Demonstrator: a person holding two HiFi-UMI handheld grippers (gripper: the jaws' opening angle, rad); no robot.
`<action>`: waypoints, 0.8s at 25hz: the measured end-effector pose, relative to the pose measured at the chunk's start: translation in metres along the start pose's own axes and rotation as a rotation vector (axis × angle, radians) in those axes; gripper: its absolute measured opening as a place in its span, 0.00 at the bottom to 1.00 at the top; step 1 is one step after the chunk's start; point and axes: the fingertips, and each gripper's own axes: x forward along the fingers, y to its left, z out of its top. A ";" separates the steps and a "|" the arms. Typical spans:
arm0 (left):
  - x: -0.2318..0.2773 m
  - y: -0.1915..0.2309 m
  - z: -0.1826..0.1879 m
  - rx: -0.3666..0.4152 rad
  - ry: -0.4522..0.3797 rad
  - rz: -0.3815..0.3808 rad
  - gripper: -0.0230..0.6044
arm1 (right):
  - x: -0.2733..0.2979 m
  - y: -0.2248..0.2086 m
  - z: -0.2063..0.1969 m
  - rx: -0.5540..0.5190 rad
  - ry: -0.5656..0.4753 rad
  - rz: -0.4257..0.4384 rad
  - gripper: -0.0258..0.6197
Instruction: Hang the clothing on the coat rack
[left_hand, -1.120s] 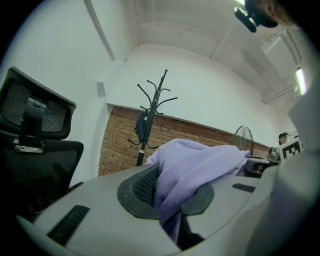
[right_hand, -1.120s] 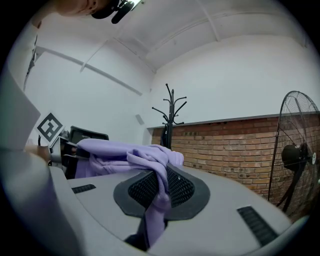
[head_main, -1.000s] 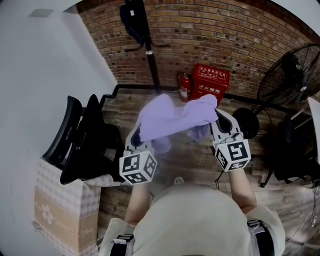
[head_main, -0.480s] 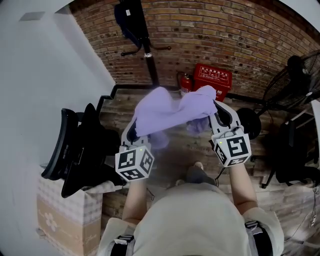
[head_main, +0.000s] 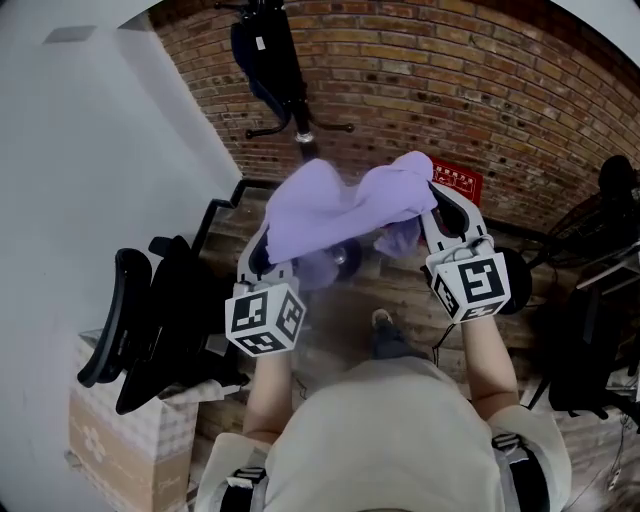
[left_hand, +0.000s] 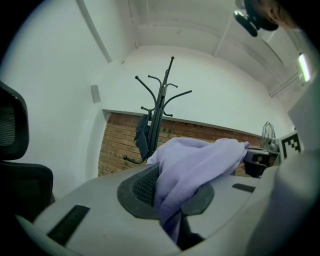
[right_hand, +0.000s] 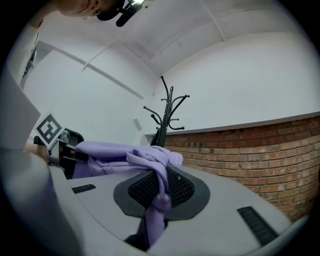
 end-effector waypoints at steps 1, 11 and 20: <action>0.010 -0.001 0.004 0.004 -0.006 0.005 0.09 | 0.010 -0.008 0.003 -0.004 -0.008 0.008 0.08; 0.088 0.011 0.033 0.037 -0.032 0.092 0.09 | 0.107 -0.058 0.012 -0.020 -0.061 0.097 0.08; 0.134 0.027 0.044 0.066 -0.036 0.171 0.09 | 0.178 -0.081 0.022 -0.056 -0.107 0.185 0.08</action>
